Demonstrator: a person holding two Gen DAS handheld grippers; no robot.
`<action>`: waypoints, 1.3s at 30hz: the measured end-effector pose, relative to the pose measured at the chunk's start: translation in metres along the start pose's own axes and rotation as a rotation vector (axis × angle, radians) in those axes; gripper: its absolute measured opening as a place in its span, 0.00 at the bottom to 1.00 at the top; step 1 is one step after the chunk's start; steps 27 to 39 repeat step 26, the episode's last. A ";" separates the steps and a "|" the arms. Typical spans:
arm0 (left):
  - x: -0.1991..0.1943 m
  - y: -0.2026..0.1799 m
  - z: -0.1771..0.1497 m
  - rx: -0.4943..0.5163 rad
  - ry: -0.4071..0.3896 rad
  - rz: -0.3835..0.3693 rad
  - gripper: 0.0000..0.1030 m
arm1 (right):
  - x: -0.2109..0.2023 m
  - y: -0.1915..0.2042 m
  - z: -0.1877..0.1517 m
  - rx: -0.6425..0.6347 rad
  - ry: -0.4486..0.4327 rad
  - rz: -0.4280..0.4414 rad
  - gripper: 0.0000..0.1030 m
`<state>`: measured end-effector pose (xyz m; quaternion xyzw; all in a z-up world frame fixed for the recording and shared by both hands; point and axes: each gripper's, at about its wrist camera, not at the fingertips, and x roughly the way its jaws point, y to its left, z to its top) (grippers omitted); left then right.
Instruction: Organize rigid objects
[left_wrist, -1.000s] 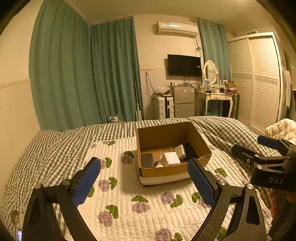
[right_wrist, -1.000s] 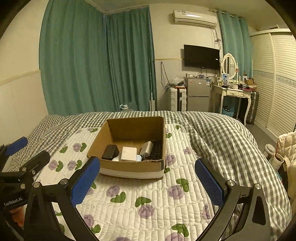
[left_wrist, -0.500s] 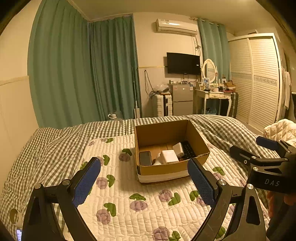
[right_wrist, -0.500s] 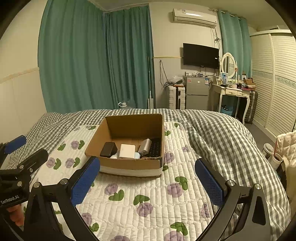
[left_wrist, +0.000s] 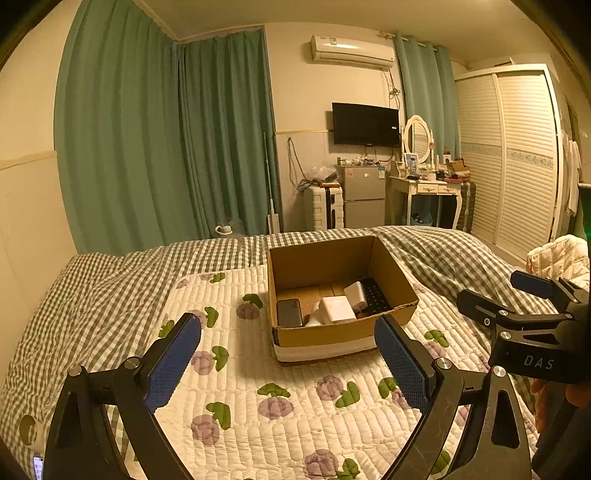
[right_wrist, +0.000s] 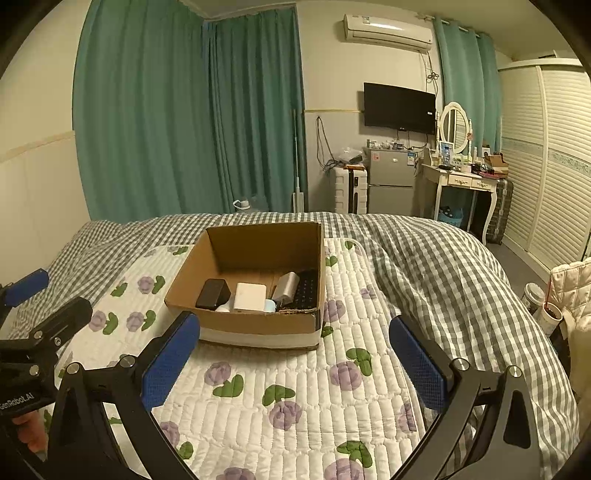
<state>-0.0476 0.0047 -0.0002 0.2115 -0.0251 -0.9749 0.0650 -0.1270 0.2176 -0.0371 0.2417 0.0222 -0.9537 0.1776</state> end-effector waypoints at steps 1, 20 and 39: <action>0.000 0.001 0.000 -0.004 0.000 -0.001 0.94 | 0.000 0.001 0.000 -0.004 0.002 0.002 1.00; 0.001 0.000 -0.001 0.010 -0.004 0.001 0.94 | 0.004 0.006 -0.003 -0.015 0.018 0.003 1.00; 0.004 -0.002 -0.003 0.016 0.014 -0.008 0.94 | 0.007 0.006 -0.003 -0.019 0.022 -0.004 1.00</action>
